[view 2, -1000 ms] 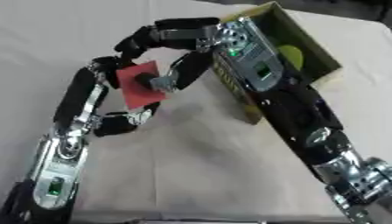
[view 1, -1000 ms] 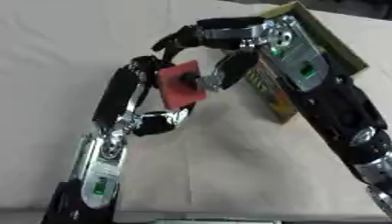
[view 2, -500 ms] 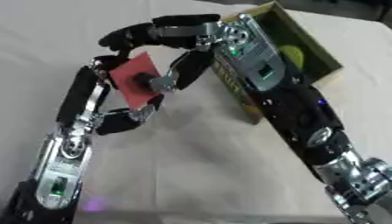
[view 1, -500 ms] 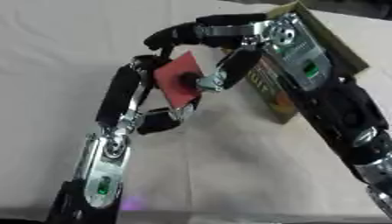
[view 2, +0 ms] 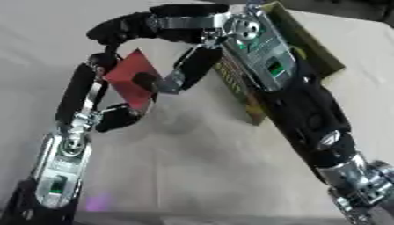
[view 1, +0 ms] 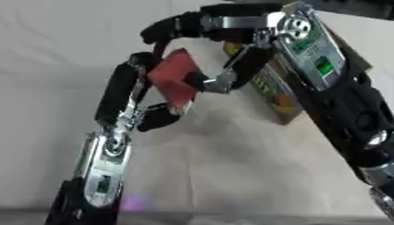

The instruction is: Pick up the objects with one hand, pass them to the other hand, and then place them into the box on the other side of the table.

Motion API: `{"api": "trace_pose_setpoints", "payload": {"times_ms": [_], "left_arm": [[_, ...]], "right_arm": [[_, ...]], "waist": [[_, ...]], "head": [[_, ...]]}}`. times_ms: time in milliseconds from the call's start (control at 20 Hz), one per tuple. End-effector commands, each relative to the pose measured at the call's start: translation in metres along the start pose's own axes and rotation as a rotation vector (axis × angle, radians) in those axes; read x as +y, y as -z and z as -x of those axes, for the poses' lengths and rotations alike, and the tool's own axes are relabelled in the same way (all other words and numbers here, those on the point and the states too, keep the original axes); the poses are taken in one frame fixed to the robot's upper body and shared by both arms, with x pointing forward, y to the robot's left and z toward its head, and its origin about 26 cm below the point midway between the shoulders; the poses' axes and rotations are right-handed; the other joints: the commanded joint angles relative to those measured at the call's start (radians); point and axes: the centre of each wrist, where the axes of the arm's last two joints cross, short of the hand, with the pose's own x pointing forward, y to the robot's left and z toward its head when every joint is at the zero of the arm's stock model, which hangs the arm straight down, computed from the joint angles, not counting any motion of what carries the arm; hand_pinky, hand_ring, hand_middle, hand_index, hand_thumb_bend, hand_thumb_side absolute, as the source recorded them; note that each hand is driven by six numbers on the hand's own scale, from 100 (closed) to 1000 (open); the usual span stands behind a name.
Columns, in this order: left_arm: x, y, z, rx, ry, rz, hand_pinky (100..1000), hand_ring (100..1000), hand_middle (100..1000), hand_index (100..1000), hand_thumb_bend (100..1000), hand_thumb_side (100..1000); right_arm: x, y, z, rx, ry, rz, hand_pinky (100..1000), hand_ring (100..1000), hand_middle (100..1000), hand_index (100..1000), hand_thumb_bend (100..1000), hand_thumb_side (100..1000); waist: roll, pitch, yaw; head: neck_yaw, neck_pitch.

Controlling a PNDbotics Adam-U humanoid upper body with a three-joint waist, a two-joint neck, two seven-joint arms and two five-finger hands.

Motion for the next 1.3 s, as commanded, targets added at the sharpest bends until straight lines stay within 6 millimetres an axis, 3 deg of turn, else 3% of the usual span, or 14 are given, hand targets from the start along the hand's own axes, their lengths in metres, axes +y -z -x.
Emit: {"api": "trace_pose_setpoints", "payload": {"times_ms": [50, 300, 650, 850, 1050, 1300], "left_arm": [[0.007, 0.007, -0.007, -0.025, 0.004, -0.019, 402, 391, 438, 509, 100, 344], [0.007, 0.007, -0.007, -0.03, 0.009, -0.011, 401, 390, 437, 508, 100, 343], [0.009, 0.005, -0.002, -0.004, 0.008, 0.026, 400, 388, 435, 509, 100, 352], [0.011, 0.005, -0.001, 0.011, 0.002, 0.039, 400, 388, 435, 509, 100, 355], [0.012, 0.002, 0.002, 0.033, -0.002, 0.05, 399, 387, 434, 509, 100, 361], [0.013, -0.001, 0.006, 0.064, -0.007, 0.067, 398, 386, 434, 509, 100, 369]], "right_arm": [[-0.012, -0.008, -0.012, -0.016, -0.059, 0.016, 1000, 1000, 785, 1000, 100, 198], [-0.012, -0.011, -0.008, -0.003, -0.085, 0.025, 1000, 1000, 786, 1000, 100, 209], [-0.011, -0.014, -0.014, -0.075, -0.246, 0.019, 1000, 1000, 834, 1000, 121, 394], [-0.008, -0.016, -0.01, -0.082, -0.287, -0.009, 1000, 1000, 837, 1000, 101, 430], [-0.007, -0.019, -0.011, -0.101, -0.336, -0.004, 1000, 1000, 833, 1000, 164, 488], [-0.004, -0.021, -0.019, -0.168, -0.464, 0.004, 986, 1000, 818, 1000, 232, 632]], "waist": [[-0.001, -0.001, -0.003], [-0.001, 0.0, -0.001], [-0.001, -0.002, -0.005], [-0.001, -0.004, -0.008], [-0.002, -0.009, -0.016], [-0.002, -0.02, -0.026]], "head": [[0.006, 0.005], [0.006, 0.005], [0.013, 0.005], [0.014, 0.005], [0.018, 0.005], [0.028, 0.005]]}}
